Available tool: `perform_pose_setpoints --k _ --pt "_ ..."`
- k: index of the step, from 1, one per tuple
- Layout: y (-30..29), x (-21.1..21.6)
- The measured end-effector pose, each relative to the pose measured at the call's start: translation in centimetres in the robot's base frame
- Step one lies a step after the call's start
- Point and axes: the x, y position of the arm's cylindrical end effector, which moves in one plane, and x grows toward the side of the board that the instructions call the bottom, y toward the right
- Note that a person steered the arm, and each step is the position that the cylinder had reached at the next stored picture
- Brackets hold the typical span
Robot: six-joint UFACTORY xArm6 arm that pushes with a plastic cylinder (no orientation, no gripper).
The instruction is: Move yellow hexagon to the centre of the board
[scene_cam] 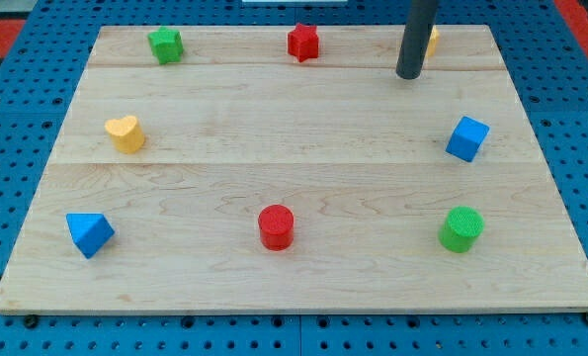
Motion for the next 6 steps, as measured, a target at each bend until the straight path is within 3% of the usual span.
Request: perform_pose_setpoints --k 3,5,6 --pt "1.6 -0.1" --pt "6.6 -7.8" --pt "3.6 -7.5"
